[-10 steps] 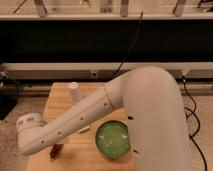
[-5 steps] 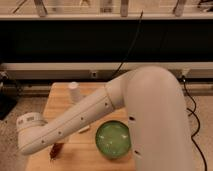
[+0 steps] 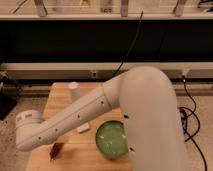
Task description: Place the pepper in the ceramic bowl
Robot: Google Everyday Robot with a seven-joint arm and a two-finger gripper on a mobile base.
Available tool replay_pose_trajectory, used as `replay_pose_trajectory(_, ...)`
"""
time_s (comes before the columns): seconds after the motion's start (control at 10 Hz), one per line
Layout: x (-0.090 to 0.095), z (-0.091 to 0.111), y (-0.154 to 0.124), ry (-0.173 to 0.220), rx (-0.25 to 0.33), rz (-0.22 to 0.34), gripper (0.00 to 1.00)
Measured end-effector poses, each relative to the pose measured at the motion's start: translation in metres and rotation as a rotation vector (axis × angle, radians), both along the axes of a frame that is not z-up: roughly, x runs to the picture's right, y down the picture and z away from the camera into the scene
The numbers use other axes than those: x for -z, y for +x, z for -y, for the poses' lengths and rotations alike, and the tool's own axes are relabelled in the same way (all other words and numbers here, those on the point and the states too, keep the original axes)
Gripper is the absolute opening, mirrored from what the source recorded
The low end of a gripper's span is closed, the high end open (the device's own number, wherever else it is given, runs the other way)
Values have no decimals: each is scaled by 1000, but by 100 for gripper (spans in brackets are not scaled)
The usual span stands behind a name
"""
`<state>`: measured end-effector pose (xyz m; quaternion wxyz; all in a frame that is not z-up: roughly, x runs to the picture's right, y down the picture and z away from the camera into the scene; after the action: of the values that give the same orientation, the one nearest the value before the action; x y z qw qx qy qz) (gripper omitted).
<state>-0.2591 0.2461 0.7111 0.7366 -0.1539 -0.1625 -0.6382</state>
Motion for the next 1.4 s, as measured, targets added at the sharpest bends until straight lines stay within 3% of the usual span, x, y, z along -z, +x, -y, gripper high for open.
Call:
replay_pose_trajectory(0.6, -24, -25, -5, -124, 16, -6, 80)
replay_pose_trajectory(1.4, -56, -58, -2, -212, 30, -20, 78)
